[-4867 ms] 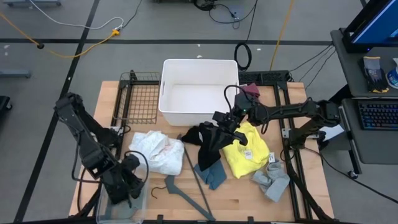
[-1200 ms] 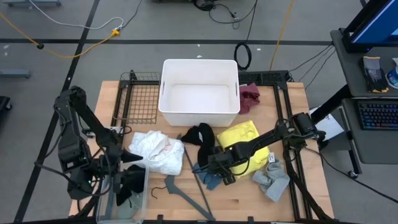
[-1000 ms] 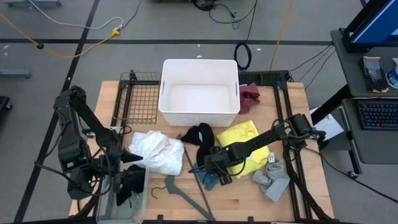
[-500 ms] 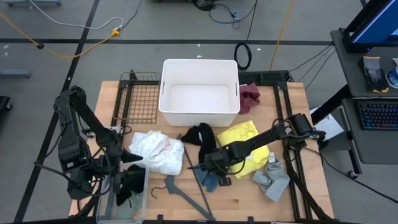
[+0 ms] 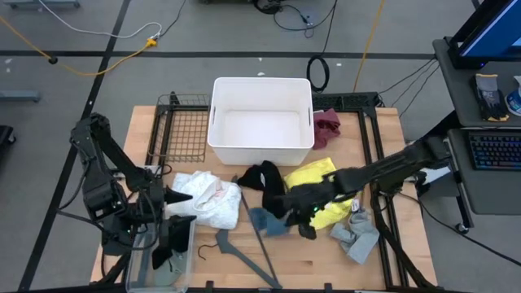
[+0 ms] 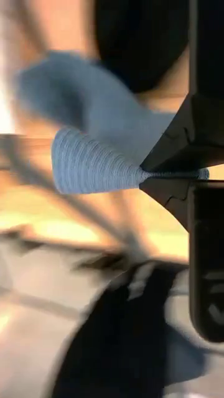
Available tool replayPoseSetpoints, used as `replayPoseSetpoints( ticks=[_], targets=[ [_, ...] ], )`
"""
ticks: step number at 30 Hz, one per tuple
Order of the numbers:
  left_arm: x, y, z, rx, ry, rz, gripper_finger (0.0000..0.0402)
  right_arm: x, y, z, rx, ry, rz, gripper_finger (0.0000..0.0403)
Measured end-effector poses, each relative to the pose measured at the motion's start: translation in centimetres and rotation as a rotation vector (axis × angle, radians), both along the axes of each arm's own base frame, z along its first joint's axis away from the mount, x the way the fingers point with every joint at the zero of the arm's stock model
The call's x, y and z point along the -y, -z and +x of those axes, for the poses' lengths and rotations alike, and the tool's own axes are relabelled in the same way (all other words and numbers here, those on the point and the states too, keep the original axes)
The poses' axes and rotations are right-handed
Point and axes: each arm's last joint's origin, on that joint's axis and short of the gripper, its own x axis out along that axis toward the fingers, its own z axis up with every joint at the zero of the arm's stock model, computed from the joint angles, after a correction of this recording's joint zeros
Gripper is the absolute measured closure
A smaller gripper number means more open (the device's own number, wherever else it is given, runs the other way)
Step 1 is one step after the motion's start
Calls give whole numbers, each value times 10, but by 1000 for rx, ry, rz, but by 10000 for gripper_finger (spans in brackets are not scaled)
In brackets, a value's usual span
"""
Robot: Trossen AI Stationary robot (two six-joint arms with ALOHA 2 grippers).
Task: Pick & Place Cloths
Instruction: Put the gray sock into the transparent bin
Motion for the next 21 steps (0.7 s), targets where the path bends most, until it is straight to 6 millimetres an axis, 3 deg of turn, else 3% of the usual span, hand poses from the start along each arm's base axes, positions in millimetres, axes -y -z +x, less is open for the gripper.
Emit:
replayPoseSetpoints(
  ticks=[3, 9, 14, 21],
  targets=[
    [-3, 0, 4, 0, -25, -1, 78, 4, -30, -6, 167, 72, 29, 402],
    [-10, -1, 15, 15, -84, -23, 78, 15, -69, -12, 443, 147, 44, 402],
    [-11, -12, 29, 80, -89, -23, 78, 27, -85, -8, 622, 167, 35, 402],
    [-12, -41, 52, 237, -43, 33, 78, 47, -108, -4, 863, 110, 72, 402]
  ],
)
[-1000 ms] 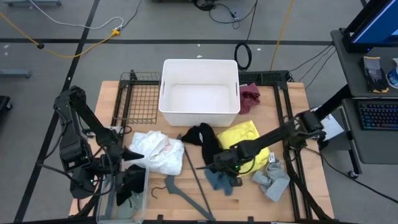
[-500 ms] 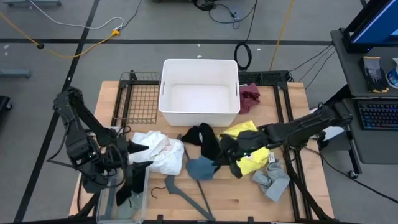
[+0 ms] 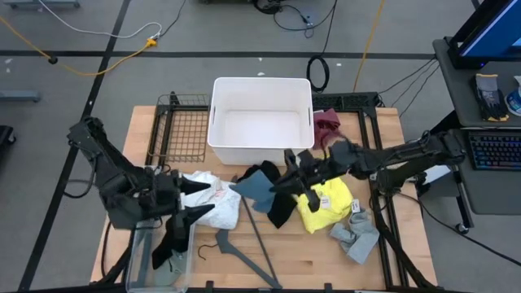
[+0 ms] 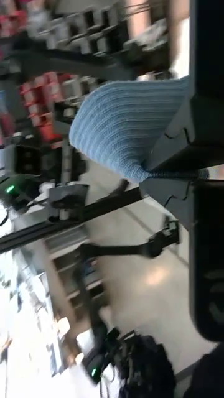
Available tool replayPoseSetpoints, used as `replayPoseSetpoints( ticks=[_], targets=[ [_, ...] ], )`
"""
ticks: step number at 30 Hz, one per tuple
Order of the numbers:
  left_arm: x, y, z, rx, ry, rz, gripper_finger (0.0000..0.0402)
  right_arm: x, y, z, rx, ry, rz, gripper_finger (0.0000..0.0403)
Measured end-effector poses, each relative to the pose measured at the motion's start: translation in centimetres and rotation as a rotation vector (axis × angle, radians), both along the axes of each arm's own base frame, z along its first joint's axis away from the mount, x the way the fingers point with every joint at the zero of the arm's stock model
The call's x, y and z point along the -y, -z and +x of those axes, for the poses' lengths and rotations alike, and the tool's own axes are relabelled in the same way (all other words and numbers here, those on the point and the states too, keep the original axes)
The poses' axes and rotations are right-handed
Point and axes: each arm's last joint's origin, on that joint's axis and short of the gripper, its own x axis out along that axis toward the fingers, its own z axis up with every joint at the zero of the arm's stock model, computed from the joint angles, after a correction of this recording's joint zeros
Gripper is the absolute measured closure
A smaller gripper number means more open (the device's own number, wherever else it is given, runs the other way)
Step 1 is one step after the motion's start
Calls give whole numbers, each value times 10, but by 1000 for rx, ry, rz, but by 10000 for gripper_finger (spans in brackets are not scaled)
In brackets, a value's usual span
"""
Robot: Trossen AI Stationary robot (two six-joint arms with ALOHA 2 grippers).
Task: Pick & Place Cloths
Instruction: Put the gray sock into the transparent bin
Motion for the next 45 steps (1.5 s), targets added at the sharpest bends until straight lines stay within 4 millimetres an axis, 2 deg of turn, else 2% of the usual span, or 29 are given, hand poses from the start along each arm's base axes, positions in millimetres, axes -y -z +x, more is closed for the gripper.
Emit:
replayPoseSetpoints(
  ticks=[4, 8, 12, 20, 34, 45],
  targets=[
    [-9, -15, 10, 106, -49, -48, 78, 11, -10, -1, 99, -30, 11, 402],
    [-19, -21, 18, 161, -104, -94, 78, 20, -16, -2, 149, -64, 48, 403],
    [-27, -22, 24, 173, -130, -114, 78, 30, -19, -2, 167, -80, 73, 403],
    [-41, -20, 44, 239, -148, -268, 78, 47, -22, -3, 166, -112, 118, 403],
    [-58, -8, 88, 299, -111, -333, 78, 47, -15, 5, 131, -197, 171, 403],
    [-65, 10, 121, 296, 13, -400, 78, 48, -6, 16, 124, -206, 181, 403]
  ],
)
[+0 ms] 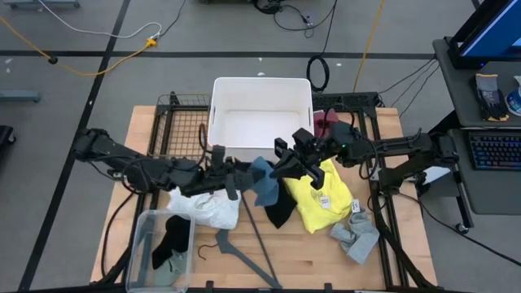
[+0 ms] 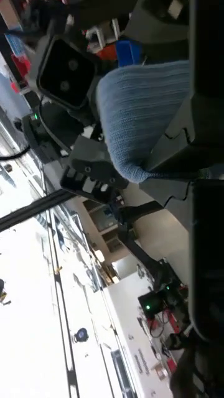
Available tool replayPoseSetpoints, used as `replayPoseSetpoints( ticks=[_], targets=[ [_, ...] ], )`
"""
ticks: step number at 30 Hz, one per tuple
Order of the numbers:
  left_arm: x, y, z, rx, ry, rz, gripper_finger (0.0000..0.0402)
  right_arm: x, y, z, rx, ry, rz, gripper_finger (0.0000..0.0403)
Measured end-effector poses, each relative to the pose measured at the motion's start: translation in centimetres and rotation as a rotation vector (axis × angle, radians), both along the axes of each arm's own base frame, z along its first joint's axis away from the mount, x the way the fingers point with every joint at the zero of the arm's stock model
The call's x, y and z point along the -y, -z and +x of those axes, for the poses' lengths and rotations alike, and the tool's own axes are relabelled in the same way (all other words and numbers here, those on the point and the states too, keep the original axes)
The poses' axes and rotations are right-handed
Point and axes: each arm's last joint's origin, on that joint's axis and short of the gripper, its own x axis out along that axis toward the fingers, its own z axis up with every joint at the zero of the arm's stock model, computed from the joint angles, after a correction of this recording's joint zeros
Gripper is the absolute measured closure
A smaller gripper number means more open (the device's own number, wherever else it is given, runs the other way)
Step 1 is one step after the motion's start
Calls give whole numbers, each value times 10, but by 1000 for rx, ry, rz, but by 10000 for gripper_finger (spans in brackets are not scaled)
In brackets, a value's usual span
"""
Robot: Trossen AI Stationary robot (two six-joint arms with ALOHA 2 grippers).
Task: Pick & Place Cloths
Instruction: Put the gray sock into the transparent bin
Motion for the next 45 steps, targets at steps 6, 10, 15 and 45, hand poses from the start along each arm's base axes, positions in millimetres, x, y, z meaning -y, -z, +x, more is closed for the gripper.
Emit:
replayPoseSetpoints(
  ticks=[6, 10, 15, 45],
  targets=[
    [0, 6, 10, 12, 70, -10, 79, 0, -2, -1, 19, -8, 3, 403],
    [2, 8, 15, 39, 120, -3, 101, 0, -3, -1, 28, 0, 0, 403],
    [5, 7, 16, 53, 197, 6, 138, 2, -2, 0, 31, 63, 1, 402],
    [-4, 8, 19, 40, 232, 68, 389, 3, 3, 2, 9, 78, -63, 376]
  ],
)
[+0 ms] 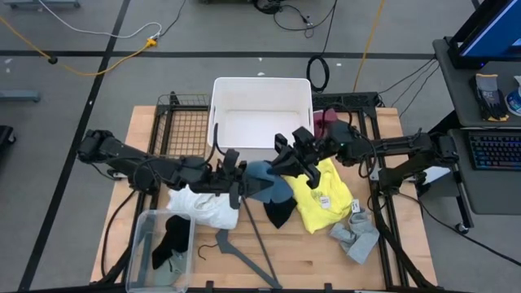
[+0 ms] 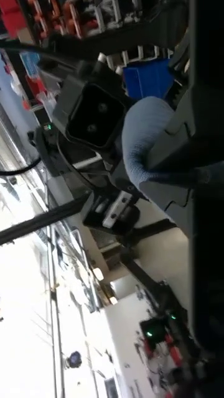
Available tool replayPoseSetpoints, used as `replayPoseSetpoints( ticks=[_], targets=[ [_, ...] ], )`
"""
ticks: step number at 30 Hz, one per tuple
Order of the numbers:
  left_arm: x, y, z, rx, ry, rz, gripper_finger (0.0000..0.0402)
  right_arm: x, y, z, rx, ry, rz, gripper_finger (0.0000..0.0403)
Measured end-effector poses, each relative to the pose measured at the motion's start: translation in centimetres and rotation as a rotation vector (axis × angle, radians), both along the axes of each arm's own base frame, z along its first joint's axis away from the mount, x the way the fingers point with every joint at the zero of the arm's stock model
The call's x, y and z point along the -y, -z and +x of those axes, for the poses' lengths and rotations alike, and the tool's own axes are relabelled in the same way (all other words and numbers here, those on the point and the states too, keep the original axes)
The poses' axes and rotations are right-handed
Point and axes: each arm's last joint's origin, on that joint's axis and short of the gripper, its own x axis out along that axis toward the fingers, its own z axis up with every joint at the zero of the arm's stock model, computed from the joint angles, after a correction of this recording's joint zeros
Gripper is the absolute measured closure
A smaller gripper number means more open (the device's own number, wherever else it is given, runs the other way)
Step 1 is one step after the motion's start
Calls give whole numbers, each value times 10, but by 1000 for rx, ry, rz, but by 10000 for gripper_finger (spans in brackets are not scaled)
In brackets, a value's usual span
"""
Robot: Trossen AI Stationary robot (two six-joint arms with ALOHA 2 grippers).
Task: Pick & Place Cloths
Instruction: Put the gray sock into the transparent bin
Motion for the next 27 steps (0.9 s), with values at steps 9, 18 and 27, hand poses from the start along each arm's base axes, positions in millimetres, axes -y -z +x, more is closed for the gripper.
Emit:
replayPoseSetpoints(
  ticks=[9, 18, 27],
  targets=[
    [24, -3, -20, -79, 47, -85, 397, 14, 14, 2, -163, -67, -5, 282],
    [57, -24, -69, -71, 46, -187, 399, 28, 24, 2, -261, -46, 0, 218],
    [79, -40, -134, -127, 102, -356, 400, 32, 24, 1, -264, -31, 2, 207]
  ],
)
